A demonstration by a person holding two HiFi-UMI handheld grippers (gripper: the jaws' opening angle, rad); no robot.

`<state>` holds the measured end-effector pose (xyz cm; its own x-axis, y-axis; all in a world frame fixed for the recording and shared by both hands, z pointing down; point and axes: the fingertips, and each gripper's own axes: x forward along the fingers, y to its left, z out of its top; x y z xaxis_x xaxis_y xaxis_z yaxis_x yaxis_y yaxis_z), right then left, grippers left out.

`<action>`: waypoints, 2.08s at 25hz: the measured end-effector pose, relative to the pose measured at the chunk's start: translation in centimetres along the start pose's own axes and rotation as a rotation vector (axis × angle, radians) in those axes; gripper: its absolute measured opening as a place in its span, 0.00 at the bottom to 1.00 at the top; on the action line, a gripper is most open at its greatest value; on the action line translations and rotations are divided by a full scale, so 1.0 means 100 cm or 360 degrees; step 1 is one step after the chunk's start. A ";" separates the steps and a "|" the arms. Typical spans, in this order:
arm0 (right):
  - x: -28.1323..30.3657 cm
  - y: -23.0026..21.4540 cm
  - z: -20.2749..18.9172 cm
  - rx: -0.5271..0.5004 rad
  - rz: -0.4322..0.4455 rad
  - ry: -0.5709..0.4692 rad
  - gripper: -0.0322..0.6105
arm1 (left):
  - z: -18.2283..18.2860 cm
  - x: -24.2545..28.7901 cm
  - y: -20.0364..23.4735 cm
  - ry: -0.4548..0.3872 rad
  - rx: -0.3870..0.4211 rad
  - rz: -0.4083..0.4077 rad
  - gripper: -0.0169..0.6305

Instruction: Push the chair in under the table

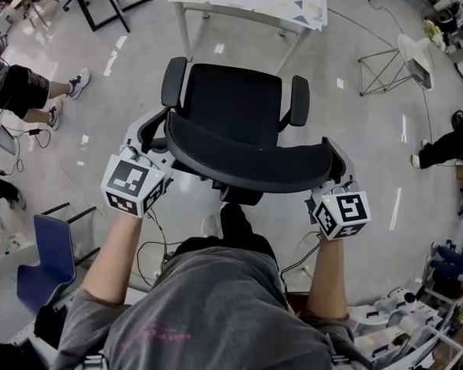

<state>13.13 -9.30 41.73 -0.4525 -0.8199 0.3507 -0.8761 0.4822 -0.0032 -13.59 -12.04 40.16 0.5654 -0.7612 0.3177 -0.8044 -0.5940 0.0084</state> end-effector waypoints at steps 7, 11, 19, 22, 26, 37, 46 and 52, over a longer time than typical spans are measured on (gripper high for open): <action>0.039 -0.022 0.013 -0.0019 0.0033 0.0008 0.42 | 0.011 0.037 0.028 -0.0020 -0.0014 0.0024 0.39; 0.059 -0.035 0.023 -0.0032 0.0072 -0.0004 0.42 | 0.020 0.056 0.043 -0.0037 -0.0024 0.0048 0.39; 0.103 -0.064 0.039 -0.0045 0.0125 -0.0010 0.42 | 0.033 0.095 0.071 -0.0050 -0.0041 0.0108 0.39; 0.117 -0.075 0.045 -0.0046 0.0129 -0.0013 0.42 | 0.039 0.111 0.080 -0.0053 -0.0036 0.0115 0.39; 0.137 -0.087 0.051 -0.0044 0.0131 -0.0013 0.42 | 0.045 0.131 0.095 -0.0056 -0.0032 0.0114 0.39; 0.187 -0.100 0.072 -0.0037 0.0125 -0.0018 0.42 | 0.061 0.169 0.142 -0.0084 -0.0001 0.0075 0.39; 0.237 -0.102 0.090 0.0010 0.0029 -0.0017 0.42 | 0.071 0.199 0.194 -0.0099 0.0021 0.0010 0.39; 0.268 -0.107 0.101 0.0042 -0.0045 -0.0019 0.42 | 0.079 0.223 0.226 -0.0077 0.0035 -0.0035 0.39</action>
<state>8.71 -39.60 41.71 -0.4292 -0.8369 0.3397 -0.8926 0.4504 -0.0183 -17.73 -44.47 39.99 0.5913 -0.7593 0.2716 -0.7879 -0.6158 -0.0061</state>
